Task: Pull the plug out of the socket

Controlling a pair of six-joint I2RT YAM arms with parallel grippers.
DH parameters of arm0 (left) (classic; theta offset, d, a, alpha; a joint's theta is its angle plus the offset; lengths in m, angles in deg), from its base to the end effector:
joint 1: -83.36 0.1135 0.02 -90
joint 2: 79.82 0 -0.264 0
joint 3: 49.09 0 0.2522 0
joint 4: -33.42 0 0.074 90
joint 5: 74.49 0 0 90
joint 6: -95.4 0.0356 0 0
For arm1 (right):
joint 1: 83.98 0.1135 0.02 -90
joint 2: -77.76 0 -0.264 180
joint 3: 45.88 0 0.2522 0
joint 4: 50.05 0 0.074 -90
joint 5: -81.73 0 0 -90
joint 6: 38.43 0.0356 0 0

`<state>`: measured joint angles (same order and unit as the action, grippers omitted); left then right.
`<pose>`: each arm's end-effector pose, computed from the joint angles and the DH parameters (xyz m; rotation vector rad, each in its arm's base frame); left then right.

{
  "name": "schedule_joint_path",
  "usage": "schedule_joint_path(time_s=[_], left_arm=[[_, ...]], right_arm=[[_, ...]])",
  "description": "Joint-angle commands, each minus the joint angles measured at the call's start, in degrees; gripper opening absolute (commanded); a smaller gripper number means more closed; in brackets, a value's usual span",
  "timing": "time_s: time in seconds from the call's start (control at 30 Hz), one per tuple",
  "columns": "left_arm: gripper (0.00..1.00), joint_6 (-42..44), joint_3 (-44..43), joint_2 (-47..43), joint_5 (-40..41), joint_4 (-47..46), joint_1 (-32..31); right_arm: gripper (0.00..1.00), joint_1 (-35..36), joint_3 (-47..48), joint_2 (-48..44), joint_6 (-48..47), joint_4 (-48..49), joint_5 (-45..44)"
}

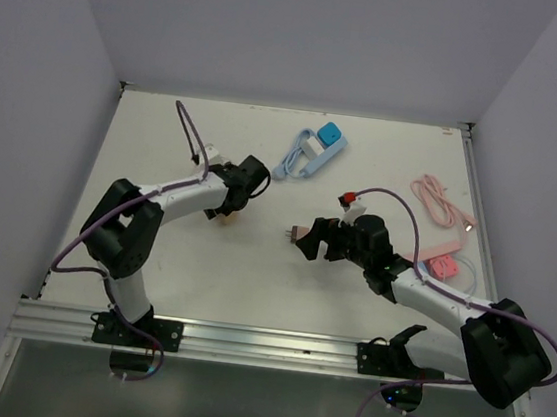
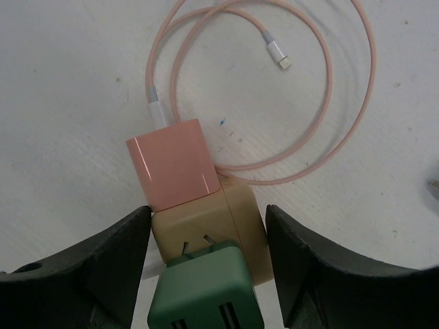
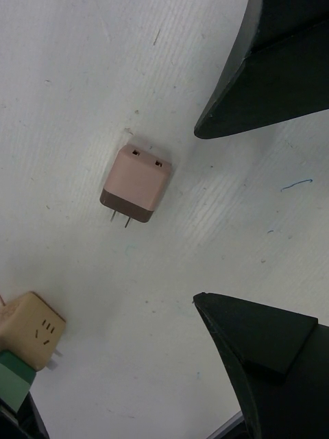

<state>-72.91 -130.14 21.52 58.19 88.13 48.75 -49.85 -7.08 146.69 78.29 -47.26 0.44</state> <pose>0.2889 -0.1701 0.1881 -0.9959 2.1559 0.2517 0.1958 0.1392 0.1831 -0.2373 2.1296 0.8004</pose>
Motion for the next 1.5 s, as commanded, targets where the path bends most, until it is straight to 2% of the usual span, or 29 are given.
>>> schedule_joint_path(time_s=[0.0,0.23,0.33,0.47,0.63,0.77,0.87,1.23,1.47], left_arm=[[0.7,15.9,0.6,-1.8,-0.5,-12.7,1.8],[0.73,38.1,1.6,-4.4,-3.6,-25.7,2.8],[0.82,39.6,1.5,-6.2,-4.4,-26.2,2.9],[0.99,33.9,1.1,-9.0,-6.3,-22.2,2.8],[0.99,19.4,1.5,-10.7,-5.2,-13.8,1.0],[0.99,5.9,-1.8,-7.7,2.5,-4.3,-5.3],[1.0,-2.3,-3.9,-4.6,3.2,2.2,-6.7],[0.98,-6.7,-1.8,-2.0,5.5,0.8,-6.6],[0.92,-7.8,-2.0,0.8,5.8,-1.5,-5.9]], right_arm=[[0.98,0.2,0.3,0.2,-0.8,3.1,0.7],[0.98,0.2,0.4,0.4,-0.8,3.2,1.0],[0.98,0.2,0.4,0.6,-0.8,3.3,1.1],[0.98,0.2,0.4,0.6,-0.7,3.3,1.2],[0.98,0.2,0.5,0.5,-0.7,3.3,1.3],[0.98,0.2,0.5,0.5,-0.7,3.2,1.5],[0.98,0.2,0.5,0.2,-0.9,3.0,1.4],[0.98,0.2,0.7,0.6,-1.0,2.9,2.1],[0.98,0.2,0.8,1.2,-1.1,3.0,2.4]])
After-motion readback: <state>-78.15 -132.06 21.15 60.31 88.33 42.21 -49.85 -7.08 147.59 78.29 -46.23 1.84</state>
